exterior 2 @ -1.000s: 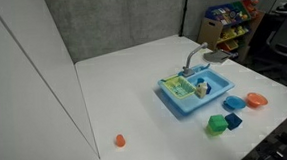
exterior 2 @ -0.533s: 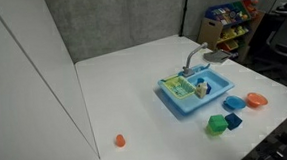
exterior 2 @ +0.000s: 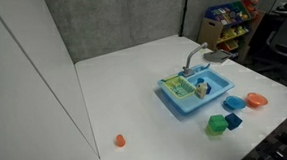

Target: Pick up the blue block from the sink and put it on the blue block on the table

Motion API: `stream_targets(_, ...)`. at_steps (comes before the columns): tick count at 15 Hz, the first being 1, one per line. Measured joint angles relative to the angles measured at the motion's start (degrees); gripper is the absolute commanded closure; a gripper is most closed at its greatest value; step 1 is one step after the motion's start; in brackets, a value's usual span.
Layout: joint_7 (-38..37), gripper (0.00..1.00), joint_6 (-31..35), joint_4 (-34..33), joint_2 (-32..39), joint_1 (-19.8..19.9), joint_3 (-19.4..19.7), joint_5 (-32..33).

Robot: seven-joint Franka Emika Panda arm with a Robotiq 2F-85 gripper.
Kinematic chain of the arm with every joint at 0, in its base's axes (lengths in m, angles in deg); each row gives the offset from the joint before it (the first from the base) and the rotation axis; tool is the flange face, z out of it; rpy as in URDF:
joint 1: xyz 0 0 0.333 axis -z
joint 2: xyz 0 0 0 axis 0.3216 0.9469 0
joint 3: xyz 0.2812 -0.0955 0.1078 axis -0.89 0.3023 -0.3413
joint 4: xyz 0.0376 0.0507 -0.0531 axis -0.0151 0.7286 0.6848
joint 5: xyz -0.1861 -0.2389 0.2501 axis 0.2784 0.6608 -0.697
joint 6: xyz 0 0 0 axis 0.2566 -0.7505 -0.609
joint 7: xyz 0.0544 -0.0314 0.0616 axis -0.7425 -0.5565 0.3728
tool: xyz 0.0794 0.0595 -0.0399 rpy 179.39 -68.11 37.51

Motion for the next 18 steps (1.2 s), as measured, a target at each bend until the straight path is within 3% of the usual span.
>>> stream_targets(9, -0.02, 0.00, 10.69, 4.24, 10.06, 0.05, 0.16, 0.57)
stream_targets(18, 0.08, 0.00, 11.03, 4.26, 11.65, -0.24, 0.69, 0.57)
